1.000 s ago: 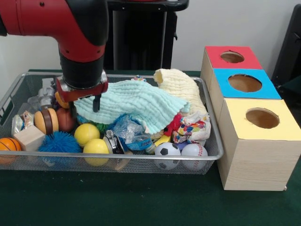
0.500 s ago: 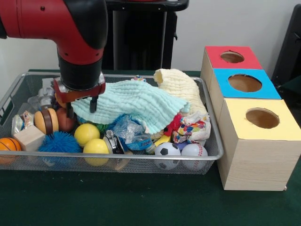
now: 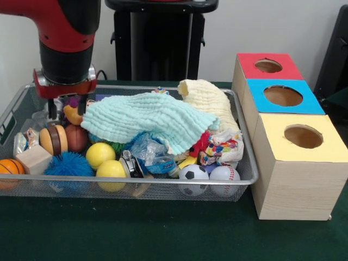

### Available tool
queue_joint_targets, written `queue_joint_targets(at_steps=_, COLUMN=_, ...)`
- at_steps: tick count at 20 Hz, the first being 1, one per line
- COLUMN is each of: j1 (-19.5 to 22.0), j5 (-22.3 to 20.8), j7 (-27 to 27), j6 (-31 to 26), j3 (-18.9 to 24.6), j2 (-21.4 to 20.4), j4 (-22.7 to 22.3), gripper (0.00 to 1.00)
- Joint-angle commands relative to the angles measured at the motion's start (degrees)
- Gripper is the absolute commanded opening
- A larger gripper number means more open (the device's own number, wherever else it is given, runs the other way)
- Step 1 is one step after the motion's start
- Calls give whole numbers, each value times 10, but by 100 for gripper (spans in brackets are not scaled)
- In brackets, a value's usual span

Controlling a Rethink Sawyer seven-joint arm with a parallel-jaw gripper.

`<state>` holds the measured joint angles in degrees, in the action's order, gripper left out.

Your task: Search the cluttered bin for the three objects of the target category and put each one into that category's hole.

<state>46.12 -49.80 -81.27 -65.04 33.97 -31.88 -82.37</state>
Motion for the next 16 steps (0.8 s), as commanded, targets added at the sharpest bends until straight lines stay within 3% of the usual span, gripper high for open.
queue_joint_targets(at_steps=1, j1=7, j5=-41, j7=213, j6=-61, j3=-23, j2=26, j4=19, gripper=100)
queue_joint_targets(at_steps=8, j1=5, j5=-29, j7=168, j6=-55, j3=-28, j2=78, j4=36, gripper=100)
queue_joint_targets(at_steps=16, j1=27, j5=-15, j7=204, j6=-85, j3=-29, j2=69, j4=27, gripper=100)
